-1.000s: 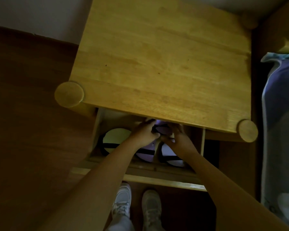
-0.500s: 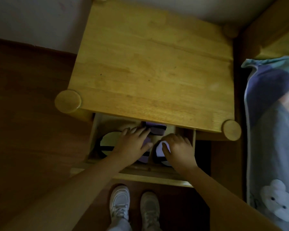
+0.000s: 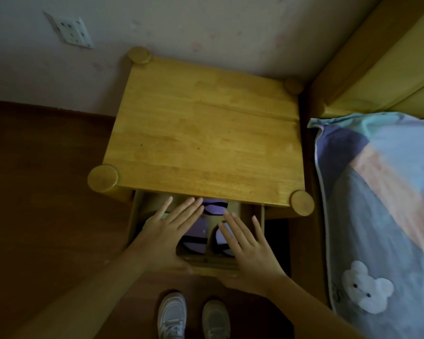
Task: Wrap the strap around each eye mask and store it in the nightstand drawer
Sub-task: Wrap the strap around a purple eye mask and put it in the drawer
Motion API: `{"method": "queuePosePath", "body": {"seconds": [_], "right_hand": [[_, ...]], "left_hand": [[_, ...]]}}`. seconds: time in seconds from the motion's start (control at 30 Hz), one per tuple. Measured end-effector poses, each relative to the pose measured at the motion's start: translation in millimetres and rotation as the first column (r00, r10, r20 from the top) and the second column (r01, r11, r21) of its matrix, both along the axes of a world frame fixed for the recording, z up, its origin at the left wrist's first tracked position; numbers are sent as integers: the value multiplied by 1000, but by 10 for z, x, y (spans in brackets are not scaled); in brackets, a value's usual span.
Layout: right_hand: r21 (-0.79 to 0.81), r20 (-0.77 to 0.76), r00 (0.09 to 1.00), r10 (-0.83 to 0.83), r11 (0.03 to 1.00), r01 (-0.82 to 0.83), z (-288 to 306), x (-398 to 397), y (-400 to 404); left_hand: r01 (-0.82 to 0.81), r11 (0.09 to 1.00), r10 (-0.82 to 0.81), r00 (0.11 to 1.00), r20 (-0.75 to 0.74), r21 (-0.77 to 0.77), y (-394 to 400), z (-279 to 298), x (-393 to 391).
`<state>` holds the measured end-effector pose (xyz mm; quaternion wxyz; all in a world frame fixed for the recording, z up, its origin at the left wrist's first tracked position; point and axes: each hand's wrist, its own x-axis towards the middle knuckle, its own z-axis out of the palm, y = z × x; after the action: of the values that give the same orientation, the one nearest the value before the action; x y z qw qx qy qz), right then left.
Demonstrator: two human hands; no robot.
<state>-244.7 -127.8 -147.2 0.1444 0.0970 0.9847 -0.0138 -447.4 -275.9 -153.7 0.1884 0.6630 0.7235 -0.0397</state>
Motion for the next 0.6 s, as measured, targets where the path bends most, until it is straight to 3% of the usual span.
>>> {"method": "queuePosePath", "body": {"seconds": [0.2,0.6], "right_hand": [[19,-45,998,-42,999,43,6,-106,90],[101,-51,995,-81,991,86,-27,-337,266]], "left_hand": [[32,998,-28,997,-69,55,78,38,-22],[-78,981,103,985,-140,176,268,99,-183]]}}
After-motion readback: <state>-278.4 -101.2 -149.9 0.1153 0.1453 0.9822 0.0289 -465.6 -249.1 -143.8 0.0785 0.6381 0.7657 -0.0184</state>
